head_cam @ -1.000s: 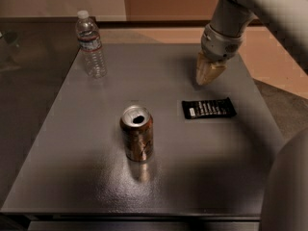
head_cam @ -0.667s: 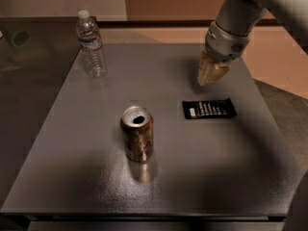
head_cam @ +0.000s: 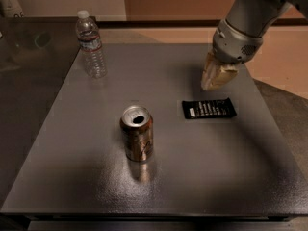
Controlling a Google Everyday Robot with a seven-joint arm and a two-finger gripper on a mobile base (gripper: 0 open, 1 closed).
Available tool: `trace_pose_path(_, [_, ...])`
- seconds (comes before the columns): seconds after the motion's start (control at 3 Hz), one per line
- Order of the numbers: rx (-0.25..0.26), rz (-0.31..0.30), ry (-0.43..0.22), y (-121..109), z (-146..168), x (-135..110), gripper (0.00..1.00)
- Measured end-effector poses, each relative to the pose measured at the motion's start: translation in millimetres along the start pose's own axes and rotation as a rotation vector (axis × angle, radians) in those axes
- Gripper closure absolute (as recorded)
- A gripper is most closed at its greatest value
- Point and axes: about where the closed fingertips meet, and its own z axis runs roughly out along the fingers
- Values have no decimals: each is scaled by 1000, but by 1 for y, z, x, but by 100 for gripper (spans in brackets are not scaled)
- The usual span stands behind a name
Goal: Move rxbar chocolate near orange can
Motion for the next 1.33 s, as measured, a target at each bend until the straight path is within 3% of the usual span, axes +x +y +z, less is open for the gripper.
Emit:
trace_pose_path(0.67, [1, 169, -39, 21, 2, 20, 36])
trace_pose_path(1.0, [2, 212, -75, 23, 8, 28, 12])
trace_pose_path(1.33, [1, 237, -109, 25, 17, 33, 0])
